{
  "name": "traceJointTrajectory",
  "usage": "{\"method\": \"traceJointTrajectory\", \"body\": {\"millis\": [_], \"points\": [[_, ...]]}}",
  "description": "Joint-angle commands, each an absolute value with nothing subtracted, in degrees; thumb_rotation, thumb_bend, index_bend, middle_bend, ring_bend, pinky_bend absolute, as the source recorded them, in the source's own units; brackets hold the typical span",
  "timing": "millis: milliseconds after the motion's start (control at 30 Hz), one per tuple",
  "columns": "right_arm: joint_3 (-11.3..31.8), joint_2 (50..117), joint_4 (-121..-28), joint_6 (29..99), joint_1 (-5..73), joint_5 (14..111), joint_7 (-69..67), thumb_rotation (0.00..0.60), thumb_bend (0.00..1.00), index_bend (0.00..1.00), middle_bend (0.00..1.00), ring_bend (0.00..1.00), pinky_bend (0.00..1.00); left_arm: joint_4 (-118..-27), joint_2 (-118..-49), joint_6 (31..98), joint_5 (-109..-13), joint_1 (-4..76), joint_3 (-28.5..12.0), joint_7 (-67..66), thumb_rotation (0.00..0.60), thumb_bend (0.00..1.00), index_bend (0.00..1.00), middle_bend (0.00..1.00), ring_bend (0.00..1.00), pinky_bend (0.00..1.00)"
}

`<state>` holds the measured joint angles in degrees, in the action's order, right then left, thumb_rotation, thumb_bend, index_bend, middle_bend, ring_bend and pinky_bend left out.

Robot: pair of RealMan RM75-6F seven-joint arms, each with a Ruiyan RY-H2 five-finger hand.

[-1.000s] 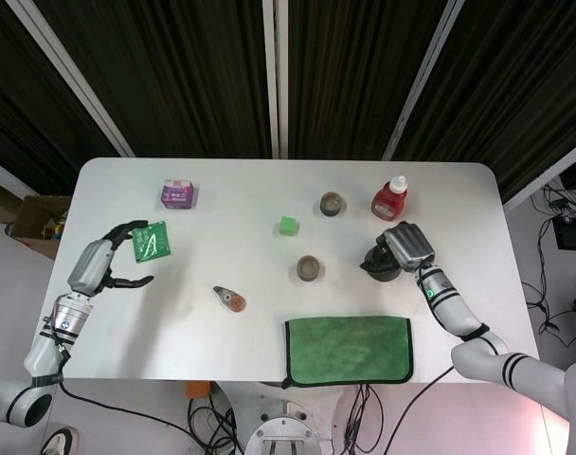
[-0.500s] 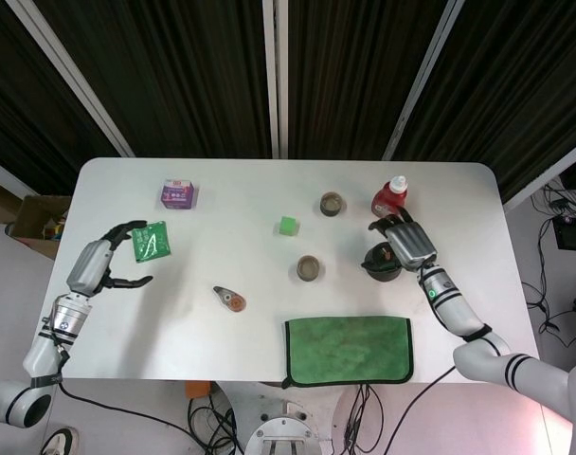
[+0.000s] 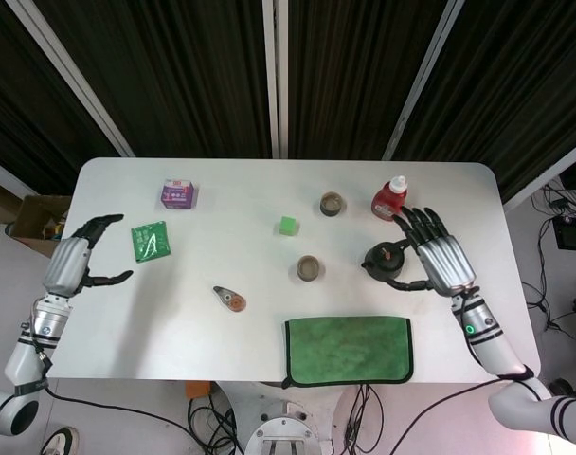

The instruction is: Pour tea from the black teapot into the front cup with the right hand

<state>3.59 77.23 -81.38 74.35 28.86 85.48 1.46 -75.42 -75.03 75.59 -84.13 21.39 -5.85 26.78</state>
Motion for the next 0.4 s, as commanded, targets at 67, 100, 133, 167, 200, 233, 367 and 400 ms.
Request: {"method": "traceJointTrajectory", "body": {"millis": [67, 100, 133, 167, 200, 233, 367, 400], "points": [[-2.73, 70.13, -90.04, 89.15, 13.29, 83.9, 18.06, 0.27, 0.11, 0.0, 0.0, 0.0, 0.0, -74.26, -74.58, 85.05, -84.68, 15.94, -4.27, 1.41, 0.6, 0.11, 0.13, 0.16, 0.14, 0.26], [-3.47, 69.93, -90.41, 90.81, 10.86, 82.65, 18.91, 0.27, 0.12, 0.0, 0.0, 0.0, 0.0, -74.78, -74.57, 85.98, -84.58, 14.67, -3.35, -3.47, 0.6, 0.11, 0.11, 0.15, 0.12, 0.25], [-3.93, 69.83, -90.38, 91.54, 9.42, 81.92, 18.73, 0.271, 0.13, 0.0, 0.0, 0.0, 0.0, -75.61, -74.34, 86.17, -84.36, 13.84, -2.68, -5.35, 0.6, 0.1, 0.09, 0.13, 0.09, 0.24], [-4.29, 69.87, -89.8, 92.25, 7.96, 81.43, 17.62, 0.272, 0.14, 0.0, 0.0, 0.0, 0.0, -76.61, -73.96, 86.46, -84.15, 12.82, -1.99, -6.5, 0.6, 0.09, 0.08, 0.1, 0.08, 0.23], [-4.41, 70.02, -88.98, 92.55, 7.15, 81.24, 16.44, 0.272, 0.14, 0.0, 0.0, 0.0, 0.0, -77.06, -73.69, 86.82, -84.21, 12.14, -1.52, -6.9, 0.6, 0.08, 0.08, 0.09, 0.06, 0.22], [-4.45, 70.17, -88.13, 92.6, 6.5, 80.99, 15.24, 0.272, 0.15, 0.0, 0.0, 0.0, 0.0, -77.3, -73.44, 87.28, -84.5, 11.53, -1.07, -7.0, 0.6, 0.07, 0.07, 0.07, 0.05, 0.21], [-3.71, 70.78, -85.17, 92.04, 5.18, 80.47, 11.44, 0.274, 0.15, 0.0, 0.0, 0.0, 0.0, -77.66, -72.43, 89.25, -86.4, 9.61, 0.4, -6.15, 0.6, 0.07, 0.07, 0.07, 0.05, 0.21], [-3.49, 70.88, -84.77, 91.91, 5.09, 80.59, 10.83, 0.272, 0.15, 0.0, 0.0, 0.0, 0.0, -77.89, -72.1, 89.48, -86.84, 9.34, 0.65, -5.46, 0.6, 0.07, 0.07, 0.07, 0.05, 0.21]]}}
